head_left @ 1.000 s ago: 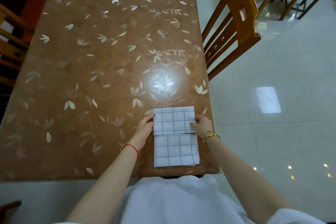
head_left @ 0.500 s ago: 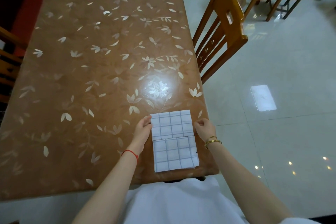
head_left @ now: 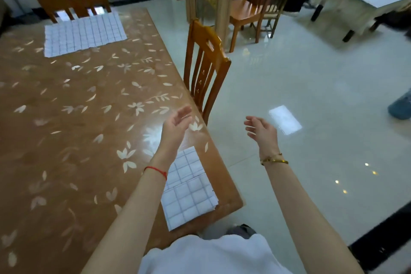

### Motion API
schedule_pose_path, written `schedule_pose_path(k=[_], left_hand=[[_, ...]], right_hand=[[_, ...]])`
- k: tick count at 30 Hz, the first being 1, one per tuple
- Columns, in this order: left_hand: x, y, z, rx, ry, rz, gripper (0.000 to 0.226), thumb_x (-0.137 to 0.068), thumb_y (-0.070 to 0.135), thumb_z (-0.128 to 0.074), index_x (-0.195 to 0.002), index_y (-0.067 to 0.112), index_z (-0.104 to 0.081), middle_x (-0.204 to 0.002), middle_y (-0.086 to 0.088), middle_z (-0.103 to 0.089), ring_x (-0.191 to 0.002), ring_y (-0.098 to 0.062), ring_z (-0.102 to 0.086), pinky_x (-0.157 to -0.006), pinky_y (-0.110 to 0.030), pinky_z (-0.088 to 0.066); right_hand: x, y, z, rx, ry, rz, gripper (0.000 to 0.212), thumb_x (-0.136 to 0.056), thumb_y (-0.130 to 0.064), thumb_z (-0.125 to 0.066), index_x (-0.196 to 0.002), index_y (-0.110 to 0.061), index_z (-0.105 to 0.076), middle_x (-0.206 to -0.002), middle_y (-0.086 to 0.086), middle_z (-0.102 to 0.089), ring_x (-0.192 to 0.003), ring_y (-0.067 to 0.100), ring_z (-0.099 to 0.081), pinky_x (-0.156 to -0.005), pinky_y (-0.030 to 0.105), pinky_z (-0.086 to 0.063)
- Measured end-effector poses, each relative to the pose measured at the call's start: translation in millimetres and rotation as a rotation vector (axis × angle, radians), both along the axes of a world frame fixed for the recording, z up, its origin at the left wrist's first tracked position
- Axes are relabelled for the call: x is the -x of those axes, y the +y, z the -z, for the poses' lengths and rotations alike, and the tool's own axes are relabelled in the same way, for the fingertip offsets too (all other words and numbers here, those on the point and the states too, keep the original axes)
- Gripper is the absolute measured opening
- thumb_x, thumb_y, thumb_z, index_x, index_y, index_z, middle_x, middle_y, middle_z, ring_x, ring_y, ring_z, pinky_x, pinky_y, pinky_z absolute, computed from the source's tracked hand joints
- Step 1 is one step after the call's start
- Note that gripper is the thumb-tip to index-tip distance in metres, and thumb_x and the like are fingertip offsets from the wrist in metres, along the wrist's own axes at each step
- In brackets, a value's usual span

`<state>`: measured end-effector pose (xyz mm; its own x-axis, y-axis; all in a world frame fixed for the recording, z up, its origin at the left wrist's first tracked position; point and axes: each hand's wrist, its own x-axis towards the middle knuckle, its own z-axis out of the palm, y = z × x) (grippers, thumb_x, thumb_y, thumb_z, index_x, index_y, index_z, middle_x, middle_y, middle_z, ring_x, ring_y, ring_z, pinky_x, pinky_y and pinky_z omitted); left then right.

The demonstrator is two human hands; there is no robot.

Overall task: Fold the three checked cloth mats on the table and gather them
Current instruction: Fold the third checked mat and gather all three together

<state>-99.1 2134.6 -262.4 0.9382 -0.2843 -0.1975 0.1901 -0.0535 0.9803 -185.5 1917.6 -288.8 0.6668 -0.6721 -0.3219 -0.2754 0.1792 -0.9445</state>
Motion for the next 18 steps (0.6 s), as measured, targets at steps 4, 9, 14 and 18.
schedule_pose_path(k=[4, 9, 14, 18], left_hand=[[17, -51, -44, 0.087, -0.095, 0.065, 0.035, -0.096, 0.003, -0.056, -0.13, 0.01, -0.06, -0.124, 0.0, -0.066, -0.111, -0.006, -0.064, -0.094, -0.019, -0.052], [48, -118, -71, 0.12, -0.138, 0.142, 0.034, -0.097, 0.013, -0.057, -0.131, 0.019, -0.059, -0.126, 0.005, -0.066, -0.12, -0.01, -0.06, -0.104, -0.031, -0.048], [82, -187, -87, 0.148, -0.164, 0.19, 0.036, -0.099, 0.018, -0.055, -0.135, 0.017, -0.056, -0.131, 0.004, -0.063, -0.123, -0.012, -0.058, -0.109, -0.038, -0.044], [110, -238, -94, 0.171, -0.174, 0.199, 0.037, -0.1, 0.018, -0.054, -0.137, 0.016, -0.053, -0.132, 0.004, -0.061, -0.124, -0.011, -0.057, -0.11, -0.039, -0.044]], right_hand=[[31, -35, -37, 0.01, -0.127, 0.053, 0.024, -0.1, -0.016, -0.046, -0.105, -0.01, -0.069, -0.095, 0.003, -0.069, -0.089, 0.016, -0.062, -0.079, 0.026, -0.05], [78, -89, -69, 0.028, -0.224, 0.072, 0.024, -0.1, -0.016, -0.046, -0.108, -0.009, -0.067, -0.1, 0.005, -0.069, -0.094, 0.017, -0.062, -0.084, 0.031, -0.05], [122, -152, -97, 0.059, -0.28, 0.076, 0.027, -0.101, -0.016, -0.045, -0.116, -0.006, -0.066, -0.106, 0.007, -0.069, -0.094, 0.018, -0.062, -0.088, 0.033, -0.051], [150, -199, -110, 0.087, -0.314, 0.06, 0.028, -0.101, -0.017, -0.044, -0.117, -0.008, -0.065, -0.108, 0.008, -0.069, -0.094, 0.016, -0.062, -0.089, 0.033, -0.05]])
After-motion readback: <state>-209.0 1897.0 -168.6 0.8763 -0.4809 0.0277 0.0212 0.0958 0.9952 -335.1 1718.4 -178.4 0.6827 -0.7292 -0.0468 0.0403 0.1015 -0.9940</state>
